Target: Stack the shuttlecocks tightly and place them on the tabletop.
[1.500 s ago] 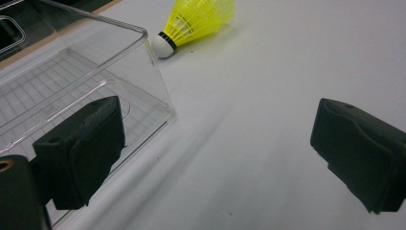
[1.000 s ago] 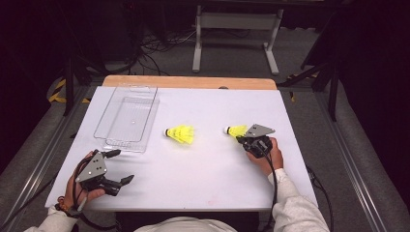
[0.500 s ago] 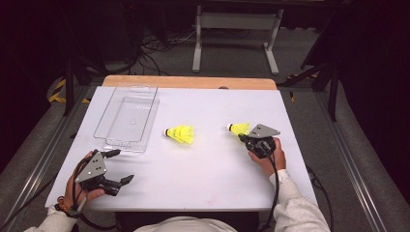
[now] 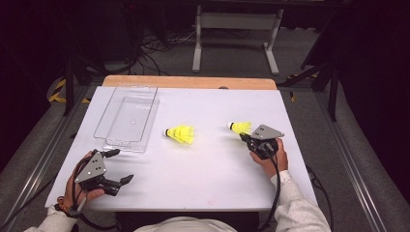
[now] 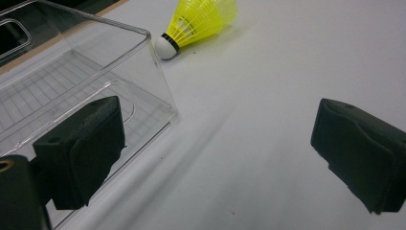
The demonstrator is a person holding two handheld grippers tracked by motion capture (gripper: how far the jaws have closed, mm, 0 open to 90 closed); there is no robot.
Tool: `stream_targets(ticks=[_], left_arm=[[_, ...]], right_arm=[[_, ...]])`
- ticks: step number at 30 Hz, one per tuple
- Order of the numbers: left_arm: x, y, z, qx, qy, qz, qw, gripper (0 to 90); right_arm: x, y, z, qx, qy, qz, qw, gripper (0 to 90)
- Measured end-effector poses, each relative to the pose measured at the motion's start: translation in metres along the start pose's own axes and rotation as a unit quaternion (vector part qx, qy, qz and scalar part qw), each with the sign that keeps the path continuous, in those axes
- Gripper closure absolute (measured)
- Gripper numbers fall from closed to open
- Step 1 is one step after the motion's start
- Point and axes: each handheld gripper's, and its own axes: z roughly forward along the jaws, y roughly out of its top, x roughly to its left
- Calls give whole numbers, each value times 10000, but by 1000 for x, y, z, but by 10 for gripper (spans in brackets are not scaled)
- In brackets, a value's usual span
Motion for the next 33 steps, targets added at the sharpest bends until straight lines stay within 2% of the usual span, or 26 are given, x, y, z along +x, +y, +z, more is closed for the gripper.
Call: stream_targets(ticks=[17,33], left_arm=[[0,0,0,-37,39,-27,10000,50],[0,0,-1,-46,32,-29,10000,50]], right_arm=[[5,7,-10,-287,-86,-60,9995,900],[13,14,-24,-521,-47,-156,9985,900]])
